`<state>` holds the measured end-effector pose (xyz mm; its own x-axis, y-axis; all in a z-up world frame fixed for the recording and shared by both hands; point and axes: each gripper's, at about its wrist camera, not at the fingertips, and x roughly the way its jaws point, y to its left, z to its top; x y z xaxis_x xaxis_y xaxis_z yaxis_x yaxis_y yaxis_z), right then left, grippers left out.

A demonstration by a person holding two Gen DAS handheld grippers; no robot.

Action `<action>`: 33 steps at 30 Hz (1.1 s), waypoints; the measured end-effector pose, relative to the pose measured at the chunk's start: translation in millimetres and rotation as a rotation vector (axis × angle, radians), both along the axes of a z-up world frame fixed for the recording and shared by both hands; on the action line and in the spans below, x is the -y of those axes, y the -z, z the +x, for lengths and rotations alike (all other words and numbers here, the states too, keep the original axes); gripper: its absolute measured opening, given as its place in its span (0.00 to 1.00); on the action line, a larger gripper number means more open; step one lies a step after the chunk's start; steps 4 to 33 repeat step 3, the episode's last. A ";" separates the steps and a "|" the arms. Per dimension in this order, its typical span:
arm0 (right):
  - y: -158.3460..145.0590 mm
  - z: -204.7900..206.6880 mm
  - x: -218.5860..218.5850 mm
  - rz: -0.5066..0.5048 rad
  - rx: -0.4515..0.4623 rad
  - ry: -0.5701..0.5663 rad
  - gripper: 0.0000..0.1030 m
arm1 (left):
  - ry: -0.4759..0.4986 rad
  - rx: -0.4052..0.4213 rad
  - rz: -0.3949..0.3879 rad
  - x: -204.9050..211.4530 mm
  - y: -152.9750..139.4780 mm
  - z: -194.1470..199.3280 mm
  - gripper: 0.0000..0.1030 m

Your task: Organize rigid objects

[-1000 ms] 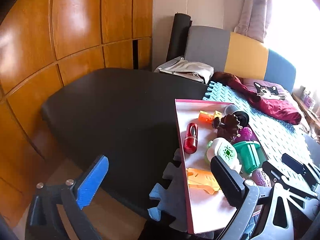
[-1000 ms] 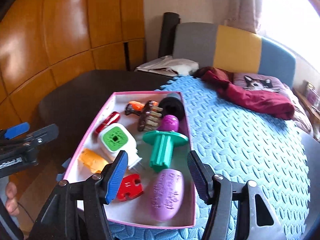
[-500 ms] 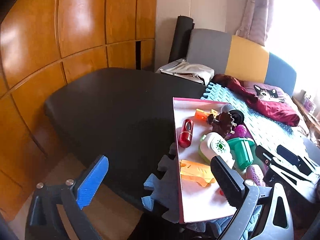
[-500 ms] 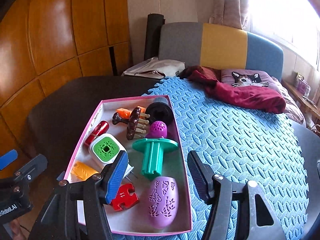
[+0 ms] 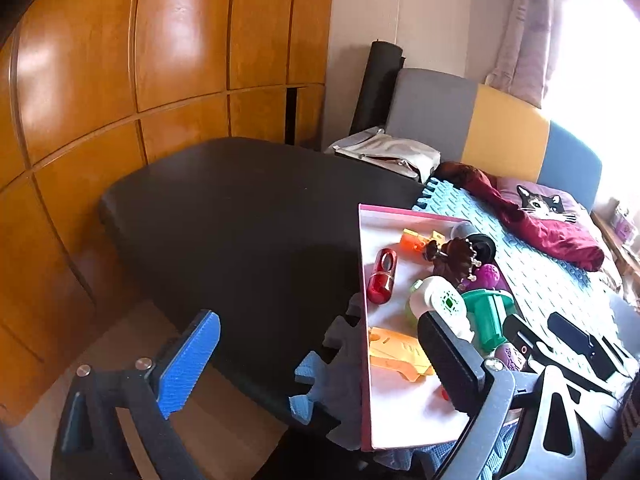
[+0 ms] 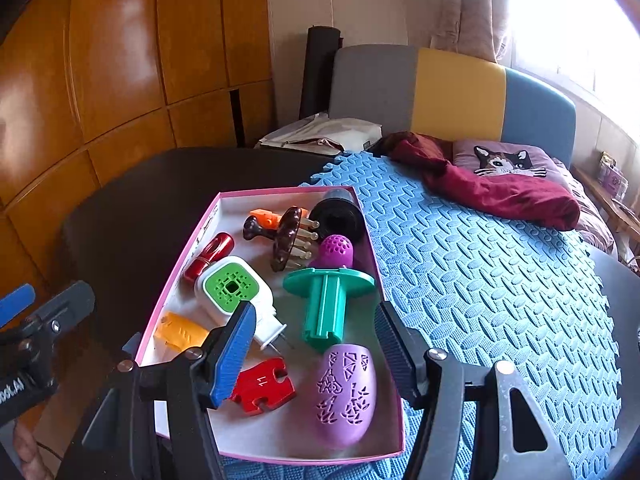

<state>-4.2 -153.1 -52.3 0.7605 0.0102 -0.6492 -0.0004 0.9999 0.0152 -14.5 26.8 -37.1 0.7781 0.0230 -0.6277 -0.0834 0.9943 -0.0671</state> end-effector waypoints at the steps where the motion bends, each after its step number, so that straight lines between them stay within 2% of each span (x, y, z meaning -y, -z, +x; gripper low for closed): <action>1: 0.2 0.2 -0.6 -0.001 -0.001 -0.002 0.61 | -0.001 -0.003 0.001 -0.4 0.4 0.7 0.97; 33: -0.5 -0.1 -0.8 0.000 0.001 -0.008 0.61 | 0.005 -0.015 0.002 0.1 1.1 2.7 0.97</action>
